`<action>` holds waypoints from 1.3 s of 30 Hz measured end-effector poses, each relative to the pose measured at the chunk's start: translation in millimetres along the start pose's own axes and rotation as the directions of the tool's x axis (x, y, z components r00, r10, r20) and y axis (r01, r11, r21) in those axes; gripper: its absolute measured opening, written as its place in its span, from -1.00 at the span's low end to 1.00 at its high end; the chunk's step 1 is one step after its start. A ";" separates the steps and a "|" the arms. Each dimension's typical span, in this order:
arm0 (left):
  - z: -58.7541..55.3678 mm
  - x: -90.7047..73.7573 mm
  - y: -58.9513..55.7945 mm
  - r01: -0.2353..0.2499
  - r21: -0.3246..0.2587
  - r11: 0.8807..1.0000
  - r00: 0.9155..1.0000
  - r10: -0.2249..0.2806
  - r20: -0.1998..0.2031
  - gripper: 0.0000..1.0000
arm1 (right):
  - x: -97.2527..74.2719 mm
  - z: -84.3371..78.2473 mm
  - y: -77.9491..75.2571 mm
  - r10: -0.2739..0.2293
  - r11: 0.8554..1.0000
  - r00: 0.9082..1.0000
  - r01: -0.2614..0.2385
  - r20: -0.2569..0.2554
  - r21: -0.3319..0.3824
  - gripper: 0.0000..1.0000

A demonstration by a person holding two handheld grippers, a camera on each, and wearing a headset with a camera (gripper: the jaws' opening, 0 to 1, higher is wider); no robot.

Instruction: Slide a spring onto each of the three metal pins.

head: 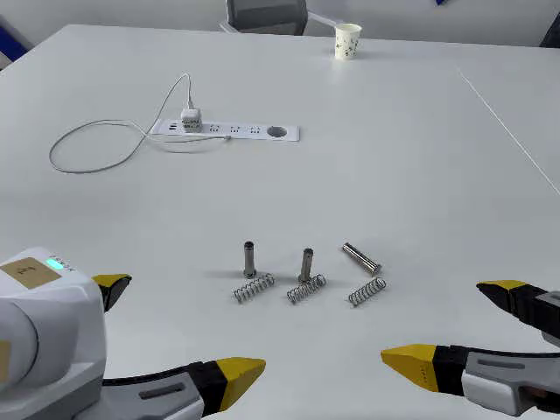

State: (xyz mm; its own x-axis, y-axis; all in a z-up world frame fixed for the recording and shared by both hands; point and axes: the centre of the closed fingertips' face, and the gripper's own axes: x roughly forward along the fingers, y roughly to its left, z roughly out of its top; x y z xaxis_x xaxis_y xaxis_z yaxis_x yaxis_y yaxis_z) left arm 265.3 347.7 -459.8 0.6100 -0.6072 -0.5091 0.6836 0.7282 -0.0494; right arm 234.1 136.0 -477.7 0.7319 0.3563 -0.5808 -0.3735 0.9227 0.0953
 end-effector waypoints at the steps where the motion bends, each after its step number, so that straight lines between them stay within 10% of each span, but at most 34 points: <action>1: -0.1 0.0 0.0 0.001 0.000 1.000 1.000 -0.001 -0.001 0.96 | 0.0 -0.3 0.3 0.000 1.000 1.000 0.000 -0.001 0.000 0.84; 39: 1.0 2.0 1.6 0.006 0.009 1.000 1.000 -0.006 -0.013 0.94 | 3.9 8.2 -6.5 0.004 1.000 1.000 -0.005 0.026 0.027 0.76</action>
State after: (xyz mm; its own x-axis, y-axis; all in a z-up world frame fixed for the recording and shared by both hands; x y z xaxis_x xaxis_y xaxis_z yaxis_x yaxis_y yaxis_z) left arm 268.0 347.3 -460.1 0.6009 -0.6071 -0.5200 0.6907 0.7217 -0.0445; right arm 244.0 132.7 -474.0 0.7447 0.3640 -0.5593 -0.3615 0.9246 0.1204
